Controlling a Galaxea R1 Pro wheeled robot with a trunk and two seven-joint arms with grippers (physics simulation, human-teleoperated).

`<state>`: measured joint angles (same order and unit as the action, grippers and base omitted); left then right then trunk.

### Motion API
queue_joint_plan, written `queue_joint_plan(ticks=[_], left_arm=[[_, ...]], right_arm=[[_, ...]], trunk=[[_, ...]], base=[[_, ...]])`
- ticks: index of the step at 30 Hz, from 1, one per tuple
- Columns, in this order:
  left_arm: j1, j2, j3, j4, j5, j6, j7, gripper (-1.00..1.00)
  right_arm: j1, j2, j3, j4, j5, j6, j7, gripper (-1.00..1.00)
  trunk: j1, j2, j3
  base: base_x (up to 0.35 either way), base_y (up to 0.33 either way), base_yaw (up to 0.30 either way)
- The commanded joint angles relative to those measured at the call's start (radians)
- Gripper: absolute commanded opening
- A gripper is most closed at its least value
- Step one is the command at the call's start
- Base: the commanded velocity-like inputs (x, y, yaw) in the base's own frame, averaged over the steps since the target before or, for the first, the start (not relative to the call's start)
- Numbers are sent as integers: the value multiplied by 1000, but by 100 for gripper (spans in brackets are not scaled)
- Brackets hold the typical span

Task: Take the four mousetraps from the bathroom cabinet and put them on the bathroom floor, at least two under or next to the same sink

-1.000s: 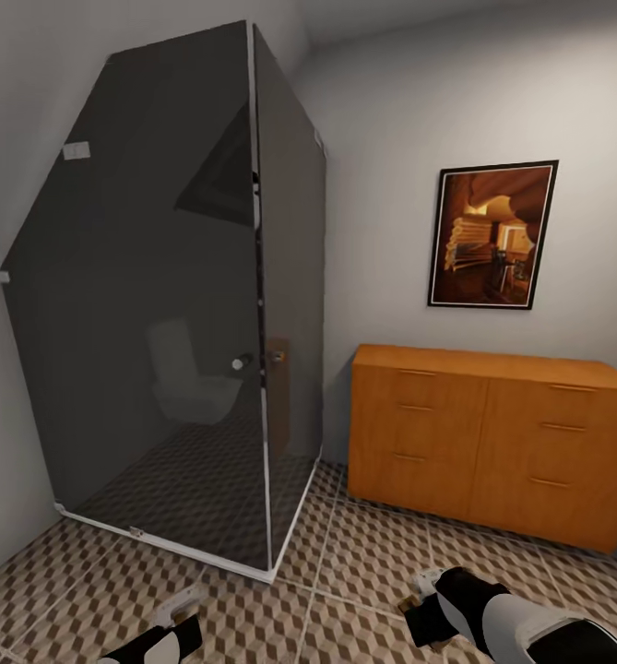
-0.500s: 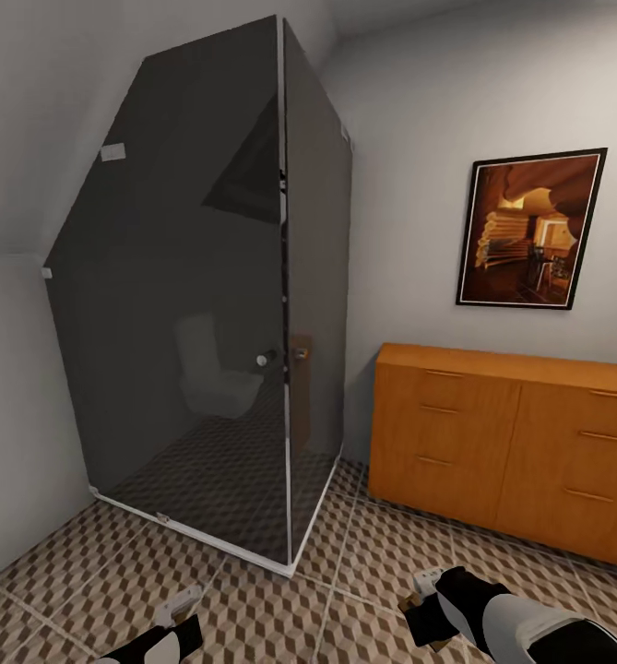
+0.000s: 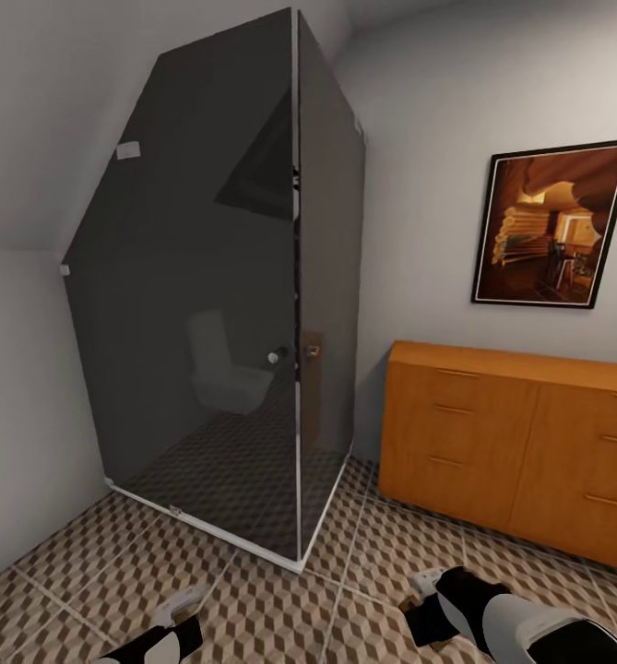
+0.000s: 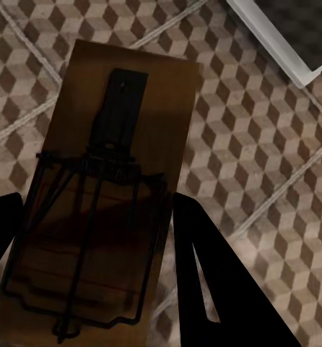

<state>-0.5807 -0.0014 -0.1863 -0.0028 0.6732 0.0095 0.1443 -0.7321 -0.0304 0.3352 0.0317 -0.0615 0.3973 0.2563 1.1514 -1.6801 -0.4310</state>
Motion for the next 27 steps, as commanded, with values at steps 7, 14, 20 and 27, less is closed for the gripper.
queue_joint_plan(ticks=[7,14,20,27], left_arm=[[-1,0,-8,0,5,1,1,-100],[-1,0,-8,0,5,1,1,-100],[-1,0,-8,0,5,1,1,-100],[-1,0,-8,0,5,1,1,-100]], right_arm=[[-1,0,8,1,-9,1,6,-100],[-1,0,8,1,-9,-1,4,-100],[-1,0,10,1,-9,-2,3,-100],[-1,0,10,1,-9,0,2,-100]], trunk=[[0,-1,-10],[0,-1,-18],[0,-1,-25],[0,-1,-27]], base=[[0,0,206],[0,0,212],[0,0,207],[0,0,60]])
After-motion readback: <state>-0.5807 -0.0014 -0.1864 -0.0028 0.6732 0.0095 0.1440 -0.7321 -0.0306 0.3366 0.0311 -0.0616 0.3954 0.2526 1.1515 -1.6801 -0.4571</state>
